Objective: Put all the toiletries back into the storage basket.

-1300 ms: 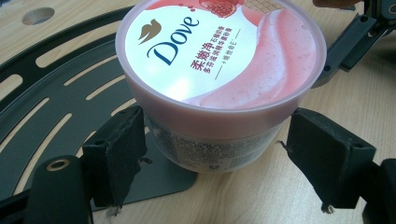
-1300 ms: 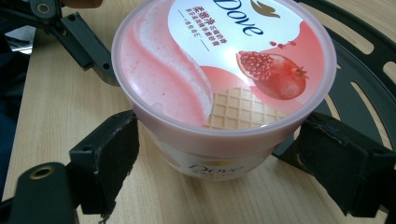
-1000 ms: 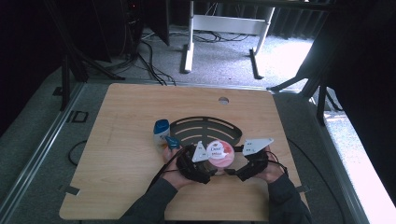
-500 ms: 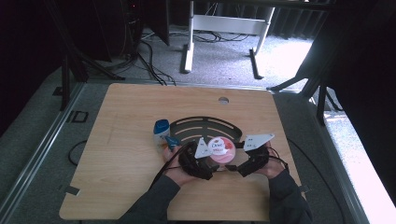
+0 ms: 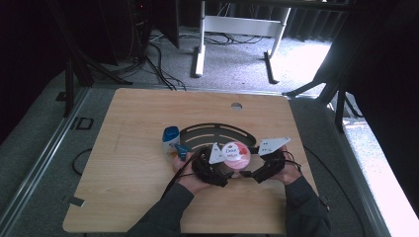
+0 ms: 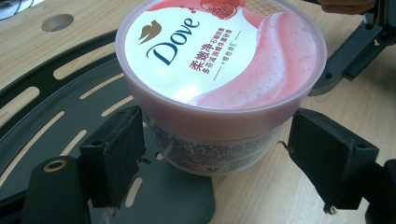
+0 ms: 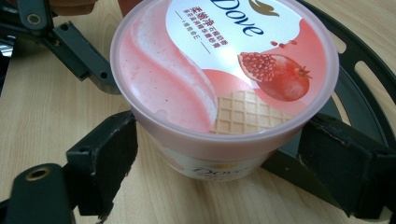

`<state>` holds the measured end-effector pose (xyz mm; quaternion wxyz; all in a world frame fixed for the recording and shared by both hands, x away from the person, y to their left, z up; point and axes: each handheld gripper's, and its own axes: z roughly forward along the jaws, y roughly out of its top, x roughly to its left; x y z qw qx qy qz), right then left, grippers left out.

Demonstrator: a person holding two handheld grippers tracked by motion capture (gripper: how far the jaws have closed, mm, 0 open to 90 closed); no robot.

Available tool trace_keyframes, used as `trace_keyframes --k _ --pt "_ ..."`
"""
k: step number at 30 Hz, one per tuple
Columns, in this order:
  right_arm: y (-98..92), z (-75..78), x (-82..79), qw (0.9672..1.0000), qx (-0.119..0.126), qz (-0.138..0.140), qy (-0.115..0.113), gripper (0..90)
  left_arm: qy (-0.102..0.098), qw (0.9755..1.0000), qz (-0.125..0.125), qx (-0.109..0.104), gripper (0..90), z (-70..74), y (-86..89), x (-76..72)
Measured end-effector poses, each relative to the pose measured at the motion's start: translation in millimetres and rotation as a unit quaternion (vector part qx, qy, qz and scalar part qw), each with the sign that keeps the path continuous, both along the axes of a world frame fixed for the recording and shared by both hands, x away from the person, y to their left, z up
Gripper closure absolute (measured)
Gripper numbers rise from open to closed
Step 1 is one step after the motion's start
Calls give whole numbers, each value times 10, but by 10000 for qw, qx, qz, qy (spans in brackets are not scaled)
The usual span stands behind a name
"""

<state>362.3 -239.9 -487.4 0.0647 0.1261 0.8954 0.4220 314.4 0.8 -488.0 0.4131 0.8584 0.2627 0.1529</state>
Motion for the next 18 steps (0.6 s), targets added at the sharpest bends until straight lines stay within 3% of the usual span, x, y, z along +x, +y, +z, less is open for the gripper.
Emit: trace_keyframes --k 18 --pt "-39 14 98 10000 42 -31 16 117 -72 9998 191 -20 189 15 -75 50"
